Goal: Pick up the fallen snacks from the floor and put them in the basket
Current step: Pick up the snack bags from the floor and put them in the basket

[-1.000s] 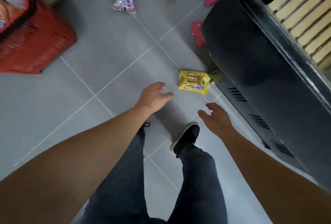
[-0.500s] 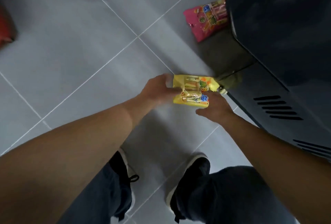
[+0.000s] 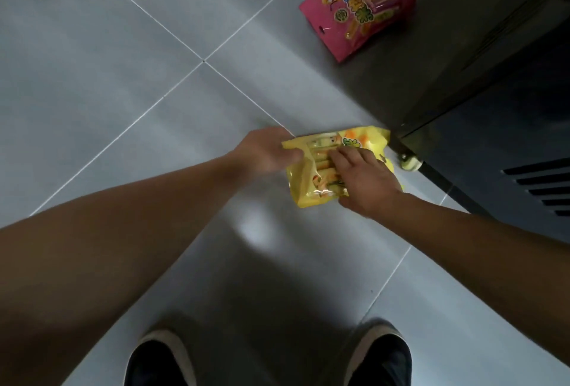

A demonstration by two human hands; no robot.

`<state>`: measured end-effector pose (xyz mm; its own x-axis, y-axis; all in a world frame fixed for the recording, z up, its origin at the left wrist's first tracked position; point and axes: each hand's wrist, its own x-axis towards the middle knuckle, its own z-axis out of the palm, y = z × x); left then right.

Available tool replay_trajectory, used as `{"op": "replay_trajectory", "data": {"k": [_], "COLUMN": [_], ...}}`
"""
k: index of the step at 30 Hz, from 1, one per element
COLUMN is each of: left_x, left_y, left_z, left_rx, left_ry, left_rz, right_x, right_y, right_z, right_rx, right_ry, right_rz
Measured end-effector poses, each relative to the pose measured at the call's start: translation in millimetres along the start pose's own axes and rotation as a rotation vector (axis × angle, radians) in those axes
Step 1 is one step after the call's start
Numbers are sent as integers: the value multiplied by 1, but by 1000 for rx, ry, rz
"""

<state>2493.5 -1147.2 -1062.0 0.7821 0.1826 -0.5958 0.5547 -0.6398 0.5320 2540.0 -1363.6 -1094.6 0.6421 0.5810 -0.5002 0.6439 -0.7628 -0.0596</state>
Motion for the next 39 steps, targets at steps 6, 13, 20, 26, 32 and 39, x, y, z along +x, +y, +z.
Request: {"op": "replay_trajectory", "data": {"k": [6, 13, 20, 26, 32, 39], "left_x": [-8, -17, -17, -21, -42, -130], "left_y": [-39, -50, -49, -39, -27, 5], "left_z": [8, 17, 33, 15, -14, -91], "left_rx": [-58, -328, -622, -816, -901, -978], "left_ry": [53, 19, -51, 37, 169, 242], "left_rz": [-174, -331, -368, -286, -201, -246], "right_x": [9, 5, 7, 29, 29, -26], "right_y": [-10, -19, -38, -39, -51, -91], "right_z": [15, -2, 9, -16, -61, -168], "right_rx": [-154, 757, 1465, 1501, 1535, 1492], "right_ry": [180, 213, -262, 5, 94, 68], "right_rz": [-360, 405, 557, 432, 326, 219]}}
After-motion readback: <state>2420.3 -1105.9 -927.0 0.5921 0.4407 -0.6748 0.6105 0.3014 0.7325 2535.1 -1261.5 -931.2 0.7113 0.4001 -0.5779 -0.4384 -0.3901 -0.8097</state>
